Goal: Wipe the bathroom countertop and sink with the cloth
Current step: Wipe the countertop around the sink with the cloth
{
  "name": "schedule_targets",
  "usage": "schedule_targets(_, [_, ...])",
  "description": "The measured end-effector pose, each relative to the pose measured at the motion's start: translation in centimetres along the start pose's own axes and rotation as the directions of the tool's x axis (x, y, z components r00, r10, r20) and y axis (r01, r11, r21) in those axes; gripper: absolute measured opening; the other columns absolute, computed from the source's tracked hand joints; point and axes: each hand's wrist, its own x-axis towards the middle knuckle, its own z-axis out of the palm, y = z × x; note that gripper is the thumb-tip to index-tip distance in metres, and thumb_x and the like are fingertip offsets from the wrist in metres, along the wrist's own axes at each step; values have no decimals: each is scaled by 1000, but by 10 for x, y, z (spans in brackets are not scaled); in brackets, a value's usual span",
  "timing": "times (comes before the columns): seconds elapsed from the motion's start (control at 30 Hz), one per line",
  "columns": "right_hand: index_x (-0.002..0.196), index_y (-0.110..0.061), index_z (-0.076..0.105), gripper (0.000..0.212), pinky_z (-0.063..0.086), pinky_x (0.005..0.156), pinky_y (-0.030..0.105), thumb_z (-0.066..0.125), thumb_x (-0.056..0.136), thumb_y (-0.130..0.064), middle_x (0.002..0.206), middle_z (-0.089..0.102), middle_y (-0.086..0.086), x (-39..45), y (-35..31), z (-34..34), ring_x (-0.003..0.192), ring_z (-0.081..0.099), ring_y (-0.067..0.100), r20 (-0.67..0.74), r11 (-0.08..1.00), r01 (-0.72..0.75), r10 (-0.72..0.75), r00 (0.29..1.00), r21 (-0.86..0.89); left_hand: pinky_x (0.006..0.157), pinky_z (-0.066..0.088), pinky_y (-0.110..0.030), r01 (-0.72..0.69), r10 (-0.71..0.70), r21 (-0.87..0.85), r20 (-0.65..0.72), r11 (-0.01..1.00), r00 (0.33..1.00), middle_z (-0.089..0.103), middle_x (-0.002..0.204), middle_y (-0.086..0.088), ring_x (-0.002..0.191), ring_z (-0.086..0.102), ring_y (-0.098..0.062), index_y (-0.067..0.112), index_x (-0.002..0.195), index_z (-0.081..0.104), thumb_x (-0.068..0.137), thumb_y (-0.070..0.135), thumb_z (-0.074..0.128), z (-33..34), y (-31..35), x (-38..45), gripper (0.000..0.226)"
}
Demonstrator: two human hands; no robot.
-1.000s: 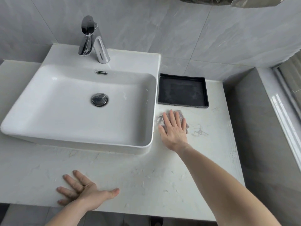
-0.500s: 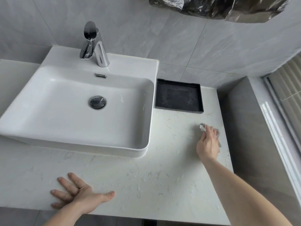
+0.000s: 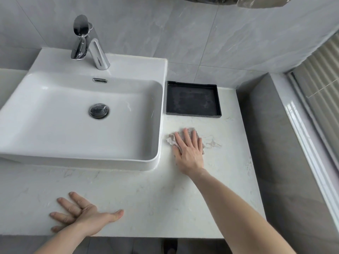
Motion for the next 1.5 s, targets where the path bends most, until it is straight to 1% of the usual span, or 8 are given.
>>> schedule_targets(0.2, [153,-33,40,46,18,127,50,39,108,-30,162,36,8,-11,108,-48,155,21,36,-141,963,-260,268,953,68,118,-4,-68,-12,12,-4,4,1000,1000,-53,149,-17,143,-36,-51,10,144,-45,26,93,73,-1,-1,0,187])
schedule_targets(0.4, [136,-25,51,37,52,84,47,28,111,-41,130,65,10,-31,120,-92,108,65,42,-247,821,-458,549,799,341,118,-4,-70,-37,37,-16,27,999,999,-53,150,-19,143,-36,-52,11,144,-45,24,95,70,-4,-5,0,186])
schedule_targets(0.67, [141,-39,54,34,21,124,52,44,109,-31,161,39,-6,-49,-7,-21,155,21,20,-119,976,83,-60,991,200,118,-3,-70,-34,34,-2,39,999,999,-49,152,-20,144,-33,-54,10,146,-42,18,96,67,-4,-5,-1,189])
schedule_targets(0.77, [157,-42,31,54,-2,127,56,35,104,-55,173,9,-2,-55,-33,10,159,-5,36,65,998,64,-65,996,12,118,-3,-70,-33,32,11,33,999,999,-50,152,-19,144,-33,-52,12,146,-43,18,96,68,-3,-5,0,189])
schedule_targets(0.9, [162,-43,15,61,-11,127,53,28,105,-59,174,-5,-5,-61,-14,12,158,-15,32,29,999,0,0,1000,-32,118,-5,-69,-43,43,22,15,999,999,-51,151,-17,144,-34,-52,13,146,-43,23,94,71,-1,-5,0,187])
schedule_targets(1.3, [148,-23,47,42,40,114,51,29,110,-28,159,40,2,-82,149,-70,155,26,26,-163,898,-413,434,886,150,117,-6,-69,-49,49,-9,17,999,999,-50,152,-17,143,-35,-52,12,146,-43,27,92,74,-3,-6,-4,185])
schedule_targets(1.4, [142,-27,51,38,50,96,46,31,110,-30,144,53,3,-74,111,-73,132,55,34,-261,923,-293,356,897,249,118,-6,-69,-55,55,-14,24,998,998,-49,153,-18,143,-35,-53,12,147,-42,29,92,74,-4,-7,-5,184])
schedule_targets(1.5, [141,-33,54,35,38,118,43,40,111,-22,155,49,0,-75,54,-45,152,36,23,-230,950,-72,147,962,304,117,-7,-68,-58,58,-18,25,998,998,-47,154,-18,144,-34,-53,12,149,-39,32,92,74,-3,-6,-6,182])
